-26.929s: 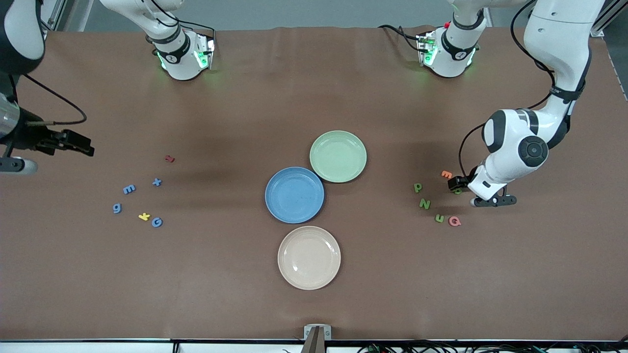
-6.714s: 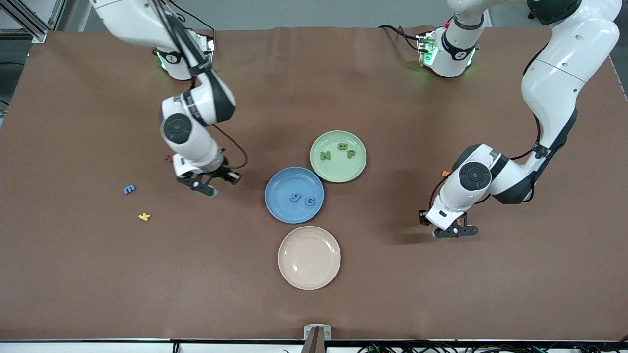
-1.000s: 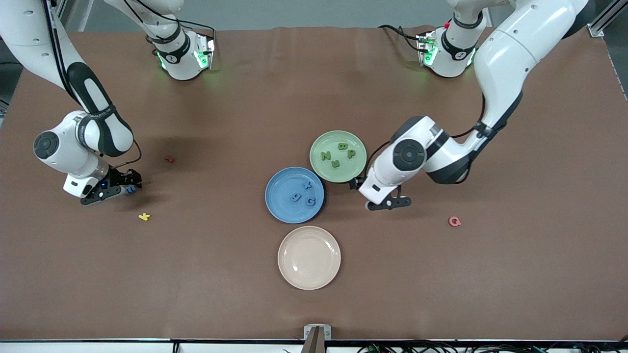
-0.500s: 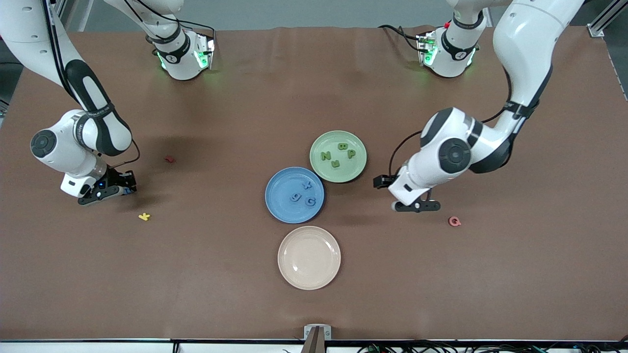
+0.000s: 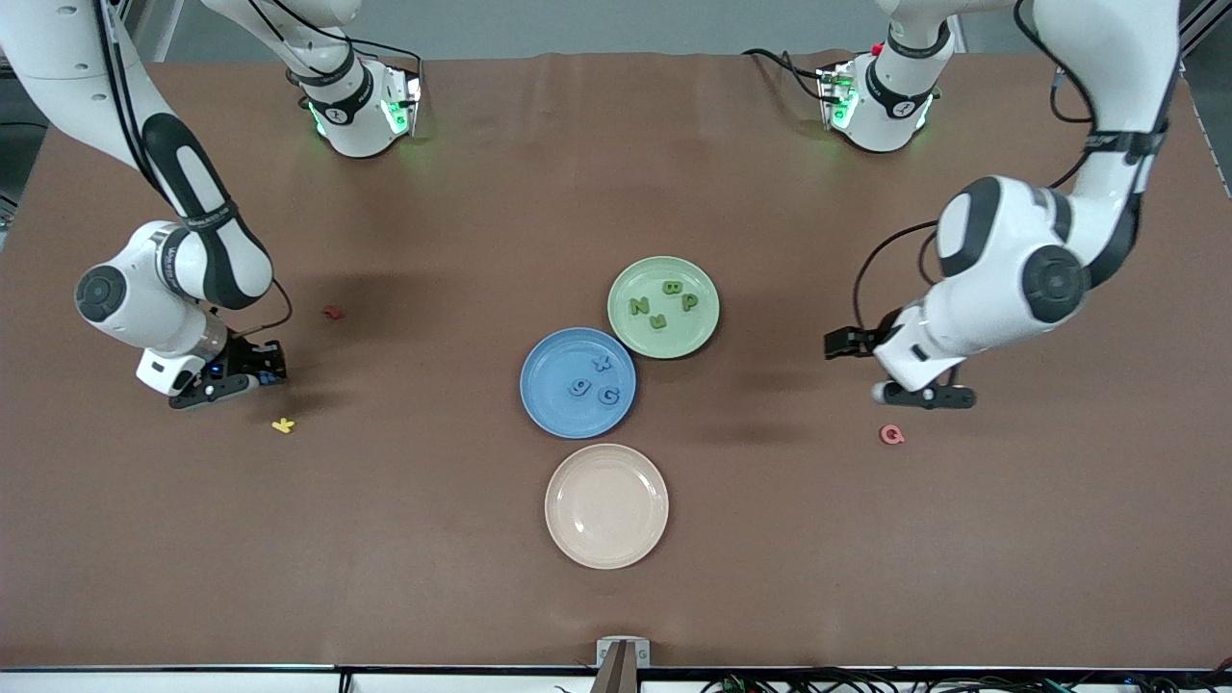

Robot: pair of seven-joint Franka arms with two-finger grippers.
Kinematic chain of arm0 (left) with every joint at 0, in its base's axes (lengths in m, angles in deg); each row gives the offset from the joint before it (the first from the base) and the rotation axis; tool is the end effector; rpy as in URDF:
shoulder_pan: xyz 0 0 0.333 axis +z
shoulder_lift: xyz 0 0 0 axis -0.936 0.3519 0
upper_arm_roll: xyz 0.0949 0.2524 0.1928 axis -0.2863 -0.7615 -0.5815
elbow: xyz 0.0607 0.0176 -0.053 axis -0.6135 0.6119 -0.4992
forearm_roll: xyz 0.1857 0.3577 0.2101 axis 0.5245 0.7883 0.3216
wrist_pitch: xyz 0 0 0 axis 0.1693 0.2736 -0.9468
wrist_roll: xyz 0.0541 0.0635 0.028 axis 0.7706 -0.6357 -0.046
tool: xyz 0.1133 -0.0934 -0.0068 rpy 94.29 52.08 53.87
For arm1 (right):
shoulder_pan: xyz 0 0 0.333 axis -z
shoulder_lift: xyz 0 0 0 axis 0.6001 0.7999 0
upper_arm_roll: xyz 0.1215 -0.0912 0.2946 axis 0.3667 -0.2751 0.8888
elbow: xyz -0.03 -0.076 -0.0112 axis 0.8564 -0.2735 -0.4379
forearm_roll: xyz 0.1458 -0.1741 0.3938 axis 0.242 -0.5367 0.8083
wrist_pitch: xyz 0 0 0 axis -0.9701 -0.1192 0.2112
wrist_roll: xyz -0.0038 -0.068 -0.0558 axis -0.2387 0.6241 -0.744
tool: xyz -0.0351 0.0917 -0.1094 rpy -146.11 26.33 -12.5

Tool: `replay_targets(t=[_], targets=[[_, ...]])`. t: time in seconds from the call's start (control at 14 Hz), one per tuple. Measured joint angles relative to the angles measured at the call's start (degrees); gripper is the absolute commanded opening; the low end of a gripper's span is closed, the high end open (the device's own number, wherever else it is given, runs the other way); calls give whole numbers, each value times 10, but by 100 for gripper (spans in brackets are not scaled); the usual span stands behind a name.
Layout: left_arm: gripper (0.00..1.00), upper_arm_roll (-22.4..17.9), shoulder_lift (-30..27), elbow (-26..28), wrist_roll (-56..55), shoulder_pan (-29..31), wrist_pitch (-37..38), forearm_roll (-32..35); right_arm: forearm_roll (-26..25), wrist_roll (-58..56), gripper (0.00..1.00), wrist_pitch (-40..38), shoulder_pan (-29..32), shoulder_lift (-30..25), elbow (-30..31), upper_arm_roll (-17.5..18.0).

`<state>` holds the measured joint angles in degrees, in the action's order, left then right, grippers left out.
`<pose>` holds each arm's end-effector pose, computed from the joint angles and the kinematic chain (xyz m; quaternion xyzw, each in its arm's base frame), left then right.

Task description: Sort letters by color into matching plates

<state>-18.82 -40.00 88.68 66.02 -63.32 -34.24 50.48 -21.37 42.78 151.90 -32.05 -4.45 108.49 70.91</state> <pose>0.6366 -0.1530 0.3108 0.9939 -0.0371 -0.0574 0.0863 0.5842 -0.0695 0.1166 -0.9934 -0.1104 0.0191 0.0263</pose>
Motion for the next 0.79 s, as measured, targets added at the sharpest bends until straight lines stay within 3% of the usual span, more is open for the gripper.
replay_targets(t=[0.29,0.57,0.79], targets=[[99,-54,-63,0,39,13,42,-3,2,260,0,-79,-133,-48,-23,5],[99,-58,-134,-16,52,82,68,-4,3,567,0,-78,-285,-51,-59,7],[99,-58,-168,-34,53,95,91,-4,4,738,0,-78,-360,-24,-121,6]])
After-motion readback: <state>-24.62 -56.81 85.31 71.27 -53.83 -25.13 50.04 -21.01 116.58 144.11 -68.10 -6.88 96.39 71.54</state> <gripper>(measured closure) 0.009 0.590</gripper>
